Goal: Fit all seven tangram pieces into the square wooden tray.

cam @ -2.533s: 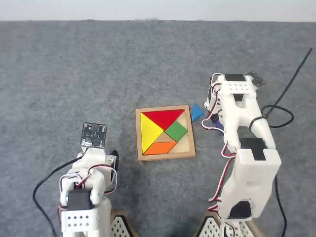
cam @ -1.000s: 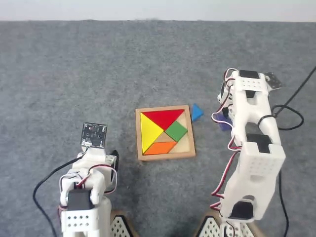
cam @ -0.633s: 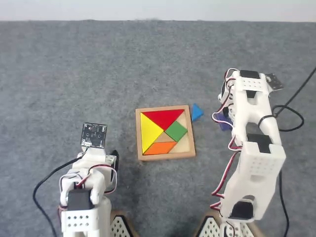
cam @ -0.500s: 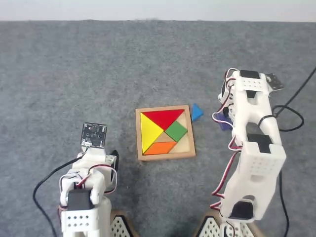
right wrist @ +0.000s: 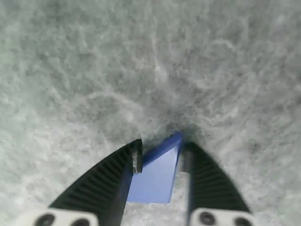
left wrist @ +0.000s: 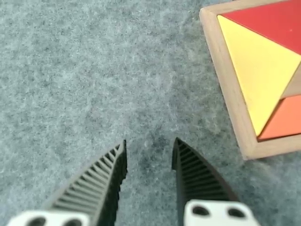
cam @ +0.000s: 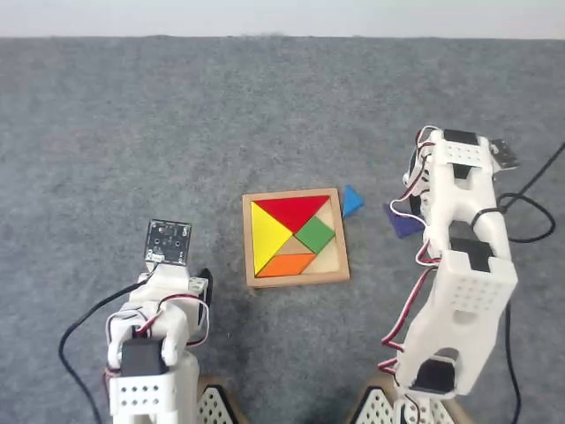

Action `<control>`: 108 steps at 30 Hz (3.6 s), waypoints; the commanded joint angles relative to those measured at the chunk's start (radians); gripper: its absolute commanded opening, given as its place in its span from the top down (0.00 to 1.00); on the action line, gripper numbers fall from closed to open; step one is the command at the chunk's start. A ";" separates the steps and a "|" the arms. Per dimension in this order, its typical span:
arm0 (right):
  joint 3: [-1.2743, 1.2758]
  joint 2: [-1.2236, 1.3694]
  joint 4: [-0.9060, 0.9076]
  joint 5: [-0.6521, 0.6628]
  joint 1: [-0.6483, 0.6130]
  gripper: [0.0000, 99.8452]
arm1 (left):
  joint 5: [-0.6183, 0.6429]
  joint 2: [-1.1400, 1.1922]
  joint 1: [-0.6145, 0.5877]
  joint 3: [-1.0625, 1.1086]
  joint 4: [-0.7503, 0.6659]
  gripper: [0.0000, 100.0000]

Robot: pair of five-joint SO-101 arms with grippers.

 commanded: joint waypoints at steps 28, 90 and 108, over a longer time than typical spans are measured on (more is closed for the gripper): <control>-0.242 -0.024 0.295 1.269 -0.180 0.99 | -0.006 -0.028 0.002 -0.008 0.009 0.85; 0.451 -0.341 -0.182 0.572 -0.206 0.86 | -0.006 -0.028 0.002 -0.008 0.009 0.85; 0.218 -0.361 0.048 1.227 -0.162 0.82 | -0.006 -0.028 0.002 -0.008 0.009 0.85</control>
